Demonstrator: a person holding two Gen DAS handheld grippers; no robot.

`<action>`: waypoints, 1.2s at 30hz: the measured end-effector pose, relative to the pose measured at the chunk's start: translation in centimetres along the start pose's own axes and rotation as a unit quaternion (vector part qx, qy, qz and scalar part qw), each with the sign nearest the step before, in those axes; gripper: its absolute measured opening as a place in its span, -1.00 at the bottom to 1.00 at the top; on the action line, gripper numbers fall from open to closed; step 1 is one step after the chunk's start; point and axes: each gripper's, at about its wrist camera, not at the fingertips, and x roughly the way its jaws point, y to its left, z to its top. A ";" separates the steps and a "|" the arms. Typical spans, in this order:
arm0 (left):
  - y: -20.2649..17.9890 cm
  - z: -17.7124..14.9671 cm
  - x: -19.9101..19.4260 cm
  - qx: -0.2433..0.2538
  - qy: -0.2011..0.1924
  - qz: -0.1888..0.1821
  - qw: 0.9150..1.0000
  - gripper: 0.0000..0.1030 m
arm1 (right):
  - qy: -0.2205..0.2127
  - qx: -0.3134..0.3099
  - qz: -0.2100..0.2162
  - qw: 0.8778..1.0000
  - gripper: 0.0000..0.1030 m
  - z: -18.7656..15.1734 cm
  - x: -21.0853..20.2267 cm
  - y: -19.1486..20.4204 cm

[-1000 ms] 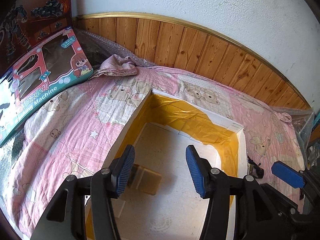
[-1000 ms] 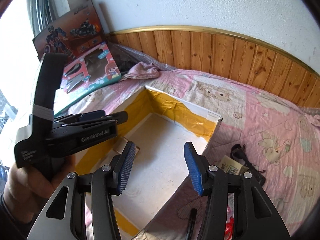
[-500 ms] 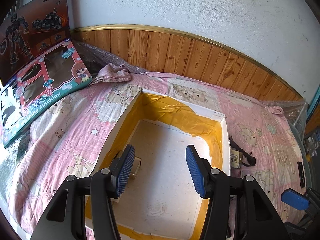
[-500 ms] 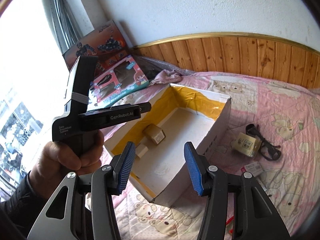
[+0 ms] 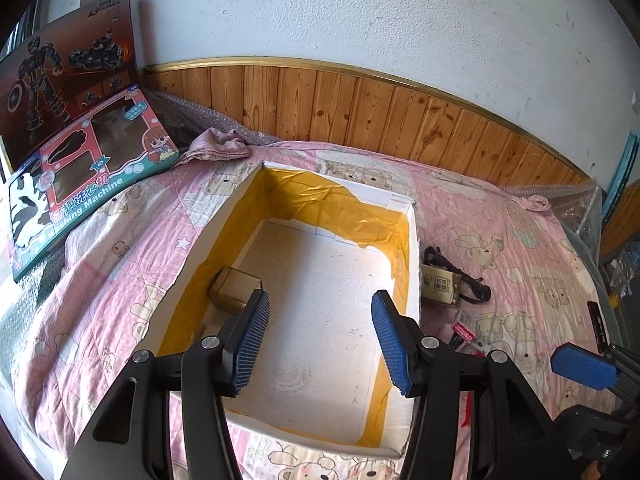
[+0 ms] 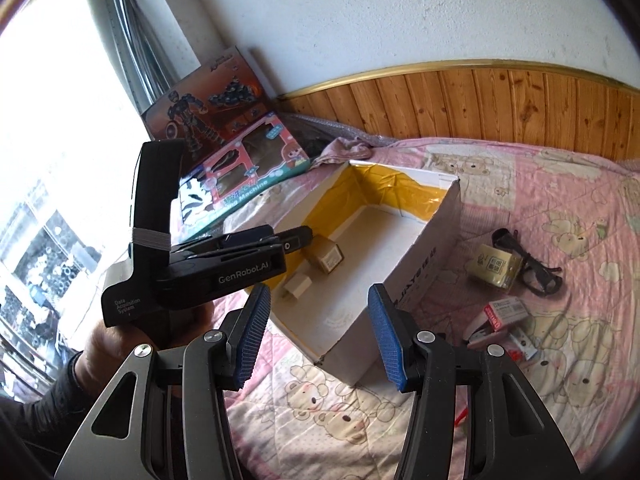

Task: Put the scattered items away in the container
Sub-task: 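Withdraw both tools from the box back toward the remaining items, then grasp the red toy figure with the right tool while the left tool grasps the black marker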

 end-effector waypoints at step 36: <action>-13.4 -11.8 9.9 0.109 0.143 -0.042 0.983 0.05 | 0.184 0.151 -0.180 0.954 -0.24 -9.9 8.7 -18.4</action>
